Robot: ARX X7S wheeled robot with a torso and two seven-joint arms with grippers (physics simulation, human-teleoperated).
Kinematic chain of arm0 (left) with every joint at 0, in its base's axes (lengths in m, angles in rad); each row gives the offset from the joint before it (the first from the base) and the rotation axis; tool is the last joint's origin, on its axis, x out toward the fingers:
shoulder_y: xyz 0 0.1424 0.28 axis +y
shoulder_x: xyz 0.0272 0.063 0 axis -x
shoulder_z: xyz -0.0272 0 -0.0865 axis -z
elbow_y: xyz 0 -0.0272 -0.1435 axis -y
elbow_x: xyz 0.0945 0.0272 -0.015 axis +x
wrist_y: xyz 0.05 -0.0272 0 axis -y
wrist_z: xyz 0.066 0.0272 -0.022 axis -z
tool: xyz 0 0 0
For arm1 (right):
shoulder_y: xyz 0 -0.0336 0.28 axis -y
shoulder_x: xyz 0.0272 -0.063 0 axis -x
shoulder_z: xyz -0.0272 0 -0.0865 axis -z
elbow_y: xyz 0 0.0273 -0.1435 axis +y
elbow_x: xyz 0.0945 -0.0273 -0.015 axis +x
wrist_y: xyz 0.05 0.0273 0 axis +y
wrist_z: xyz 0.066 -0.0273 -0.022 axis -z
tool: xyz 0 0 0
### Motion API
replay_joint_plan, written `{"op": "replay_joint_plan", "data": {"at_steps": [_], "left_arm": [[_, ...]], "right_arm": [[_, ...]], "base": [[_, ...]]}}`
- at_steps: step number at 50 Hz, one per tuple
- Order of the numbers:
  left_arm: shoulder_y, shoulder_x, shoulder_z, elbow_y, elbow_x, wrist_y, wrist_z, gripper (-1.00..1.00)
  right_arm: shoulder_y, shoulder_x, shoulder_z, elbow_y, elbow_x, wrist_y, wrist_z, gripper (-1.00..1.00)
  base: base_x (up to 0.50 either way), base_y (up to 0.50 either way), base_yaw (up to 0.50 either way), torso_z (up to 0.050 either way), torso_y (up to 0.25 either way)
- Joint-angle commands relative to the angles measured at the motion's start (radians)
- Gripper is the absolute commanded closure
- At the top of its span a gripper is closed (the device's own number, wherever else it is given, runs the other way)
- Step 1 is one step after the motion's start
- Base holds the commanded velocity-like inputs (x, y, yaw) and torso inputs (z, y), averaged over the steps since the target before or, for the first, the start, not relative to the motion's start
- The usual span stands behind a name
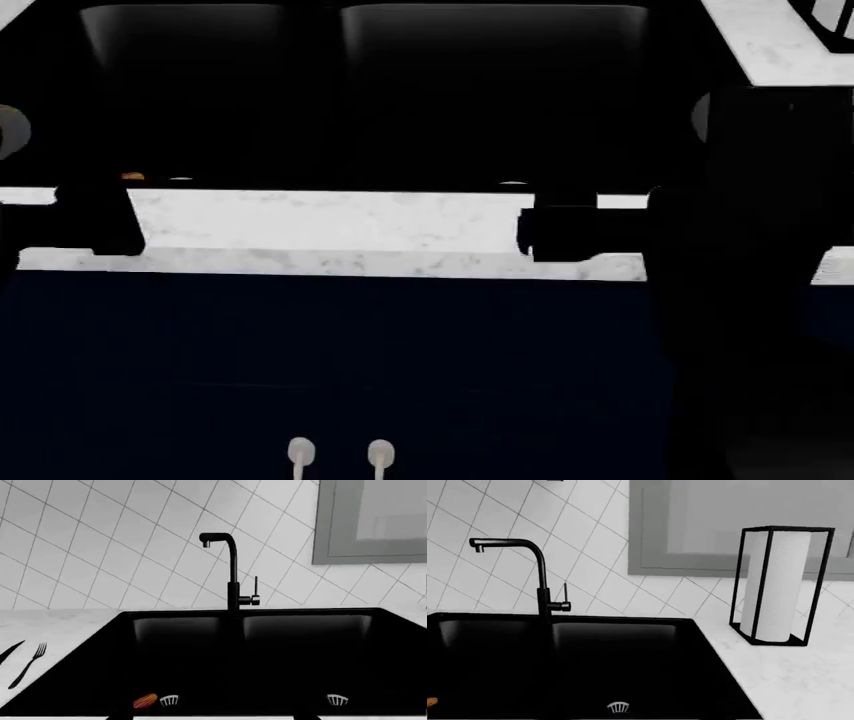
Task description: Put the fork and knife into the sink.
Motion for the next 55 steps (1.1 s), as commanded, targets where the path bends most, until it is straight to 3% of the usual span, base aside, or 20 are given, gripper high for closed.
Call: {"op": "replay_joint_plan", "data": {"at_steps": [1, 18, 23, 36, 55], "left_arm": [[-0.328, -0.057, 0.002, -0.191, 0.02, -0.085, -0.019, -1.0], [-0.456, -0.083, -0.006, -0.285, 0.041, -0.12, -0.048, -1.0], [-0.545, -0.085, 0.013, -0.333, 0.02, -0.188, -0.025, -1.0], [-0.533, -0.084, 0.011, -0.317, 0.012, -0.185, -0.027, -1.0], [-0.517, -0.086, 0.017, -0.303, 0.006, -0.185, -0.035, -1.0]], "right_arm": [[0.347, 0.082, 0.008, 0.117, 0.006, 0.152, 0.021, -1.0], [0.545, 0.1, 0.048, 0.177, 0.022, 0.306, 0.055, -1.0], [0.661, 0.188, 0.003, 0.308, 0.346, 0.312, 0.265, -1.0], [0.613, 0.189, 0.047, 0.272, 0.461, 0.278, 0.325, -1.0], [0.565, 0.188, 0.09, 0.245, 0.527, 0.24, 0.333, -1.0]], "base": [[0.0, 0.0, 0.0, 0.0, 0.0], [0.0, 0.0, 0.0, 0.0, 0.0], [0.0, 0.0, 0.0, 0.0, 0.0], [0.08, 0.02, 0.0, 0.0, 0.0], [0.3, 0.25, 0.0, 0.0, 0.0]]}}
